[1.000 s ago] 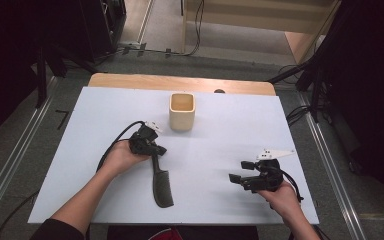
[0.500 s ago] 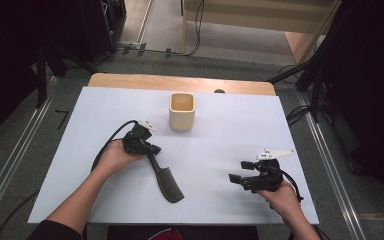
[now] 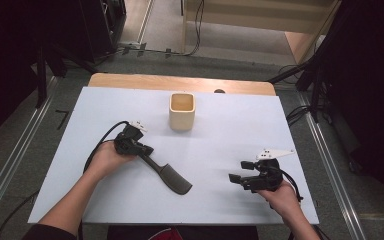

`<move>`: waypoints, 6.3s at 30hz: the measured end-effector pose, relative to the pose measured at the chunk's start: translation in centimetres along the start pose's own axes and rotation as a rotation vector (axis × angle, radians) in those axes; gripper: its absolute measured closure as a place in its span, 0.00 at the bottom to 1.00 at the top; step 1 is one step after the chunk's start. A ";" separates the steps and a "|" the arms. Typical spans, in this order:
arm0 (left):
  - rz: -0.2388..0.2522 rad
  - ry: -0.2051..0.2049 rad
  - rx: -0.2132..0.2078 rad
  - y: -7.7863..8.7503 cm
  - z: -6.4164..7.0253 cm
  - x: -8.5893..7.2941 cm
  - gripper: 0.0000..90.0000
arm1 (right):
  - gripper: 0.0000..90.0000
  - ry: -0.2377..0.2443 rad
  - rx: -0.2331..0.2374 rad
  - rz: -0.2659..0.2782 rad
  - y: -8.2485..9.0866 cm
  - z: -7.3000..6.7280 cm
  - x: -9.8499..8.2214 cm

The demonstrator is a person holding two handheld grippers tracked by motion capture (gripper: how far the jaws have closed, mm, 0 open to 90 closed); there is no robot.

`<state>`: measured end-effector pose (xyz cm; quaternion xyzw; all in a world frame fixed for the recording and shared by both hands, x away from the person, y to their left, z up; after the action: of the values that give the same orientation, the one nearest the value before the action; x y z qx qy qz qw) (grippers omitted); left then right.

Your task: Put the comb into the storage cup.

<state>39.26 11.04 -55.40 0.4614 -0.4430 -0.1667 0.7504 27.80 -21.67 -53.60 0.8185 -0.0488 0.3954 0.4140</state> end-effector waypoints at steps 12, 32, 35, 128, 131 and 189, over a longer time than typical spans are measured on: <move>0.030 -0.016 -0.006 1.4 0.4 -1.4 1.00 | 0.22 0.004 0.001 0.002 -0.1 0.0 0.1; 0.016 -0.021 -0.015 2.5 1.5 -4.4 1.00 | 0.21 0.005 0.000 0.001 -0.2 0.0 0.2; 0.011 -0.026 -0.016 2.5 1.8 -4.7 1.00 | 0.21 0.009 -0.001 -0.005 -0.2 0.0 0.1; 0.253 0.091 -0.009 5.8 5.8 -3.9 0.23 | 0.21 0.025 0.016 -0.023 -0.8 -0.4 -0.1; 0.239 0.082 0.003 5.3 5.9 -4.0 0.24 | 0.21 0.027 0.015 -0.021 -0.8 -0.4 -0.1; 0.261 -0.030 0.240 1.9 6.0 -7.1 0.49 | 0.22 0.050 0.021 -0.024 -1.3 -0.5 0.7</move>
<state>30.13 13.46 -56.39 0.4835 -0.5272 -0.0207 0.6985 28.42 -20.31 -53.77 0.8132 -0.0246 0.4110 0.4112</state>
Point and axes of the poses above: each handheld gripper's, and its own axes: y roughly backward along the jaws, x roughly out of its top, z roughly to its right, the point moved 8 cm from there along -y, roughly forward along the jaws, and after that the axes turned 1 degree about x, right-handed, at the moved point
